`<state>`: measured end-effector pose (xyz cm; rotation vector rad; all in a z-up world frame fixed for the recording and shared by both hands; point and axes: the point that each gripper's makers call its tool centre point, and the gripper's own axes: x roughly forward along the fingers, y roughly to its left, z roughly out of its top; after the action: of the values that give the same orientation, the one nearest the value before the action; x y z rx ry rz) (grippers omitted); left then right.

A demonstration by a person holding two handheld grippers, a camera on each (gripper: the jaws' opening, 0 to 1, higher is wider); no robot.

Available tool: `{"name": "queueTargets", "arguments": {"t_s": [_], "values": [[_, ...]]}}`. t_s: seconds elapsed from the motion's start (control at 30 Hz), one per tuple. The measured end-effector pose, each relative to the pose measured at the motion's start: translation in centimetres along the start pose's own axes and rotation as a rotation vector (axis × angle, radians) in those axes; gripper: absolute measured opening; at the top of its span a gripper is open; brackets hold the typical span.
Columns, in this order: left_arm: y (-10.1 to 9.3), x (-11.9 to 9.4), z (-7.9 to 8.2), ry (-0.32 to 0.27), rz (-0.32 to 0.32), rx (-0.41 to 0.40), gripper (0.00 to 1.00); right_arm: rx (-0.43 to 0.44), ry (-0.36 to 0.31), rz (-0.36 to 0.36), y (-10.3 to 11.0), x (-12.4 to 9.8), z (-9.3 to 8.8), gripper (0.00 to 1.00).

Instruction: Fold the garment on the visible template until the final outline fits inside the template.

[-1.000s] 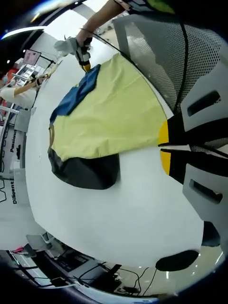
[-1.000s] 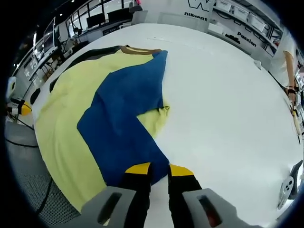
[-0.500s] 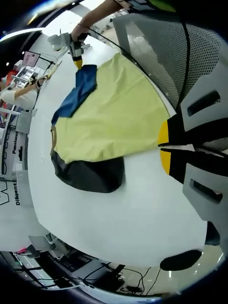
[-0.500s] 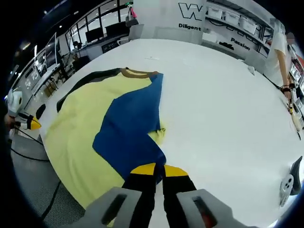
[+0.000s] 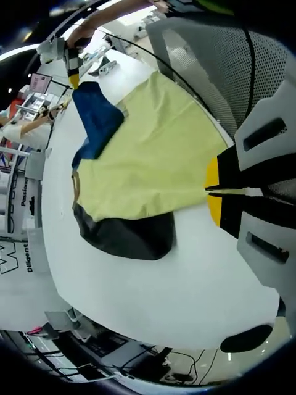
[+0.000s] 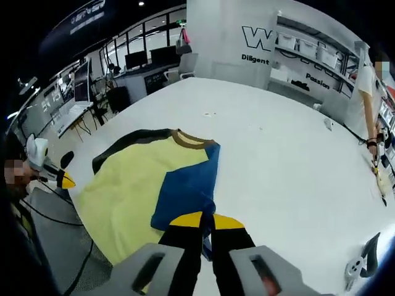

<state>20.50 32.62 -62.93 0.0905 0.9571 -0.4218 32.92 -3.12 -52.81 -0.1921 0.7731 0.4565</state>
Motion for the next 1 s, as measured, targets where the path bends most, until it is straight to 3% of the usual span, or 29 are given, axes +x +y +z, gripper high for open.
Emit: {"name": "queueTargets", "arguments": {"t_s": [0.1, 0.2, 0.53, 0.57, 0.6, 0.67, 0.73, 0.9, 0.97, 1.0], "values": [[0.1, 0.0, 0.3, -0.01, 0.009, 0.001, 0.0, 0.017, -0.061, 0.003, -0.7, -0.5, 1.6, 0.0], [-0.3, 0.1, 1.6, -0.077, -0.012, 0.024, 0.0, 0.034, -0.082, 0.003, -1.6, -1.0, 2.6, 0.0], [-1.1, 0.6, 4.5, -0.216, -0.024, 0.066, 0.0, 0.089, -0.13, -0.043, -4.5, -1.5, 3.4, 0.0], [-1.1, 0.6, 4.7, -0.226, -0.017, 0.073, 0.0, 0.114, -0.153, -0.048, -4.7, -1.6, 3.6, 0.0], [-1.0, 0.5, 5.1, -0.239, 0.0, 0.095, 0.0, 0.187, -0.218, -0.022, -4.9, -1.8, 4.4, 0.0], [-1.0, 0.3, 5.7, -0.26, 0.015, 0.13, 0.0, 0.243, -0.233, -0.014, -5.6, -2.0, 4.2, 0.0], [-1.2, 0.2, 6.2, -0.27, 0.015, 0.146, 0.0, 0.207, -0.222, -0.081, -7.5, -2.5, 3.7, 0.0], [-2.2, 0.6, 7.0, -0.322, -0.008, 0.16, 0.0, 0.275, -0.243, -0.074, -9.1, -2.9, 3.5, 0.0], [-2.2, 1.2, 6.7, -0.306, 0.003, 0.166, 0.0, 0.282, -0.242, -0.107, -10.3, -3.0, 3.2, 0.0], [-2.0, 1.4, 6.3, -0.287, 0.006, 0.153, 0.0, 0.332, -0.249, -0.119, -11.0, -3.1, 3.0, 0.0]]}}
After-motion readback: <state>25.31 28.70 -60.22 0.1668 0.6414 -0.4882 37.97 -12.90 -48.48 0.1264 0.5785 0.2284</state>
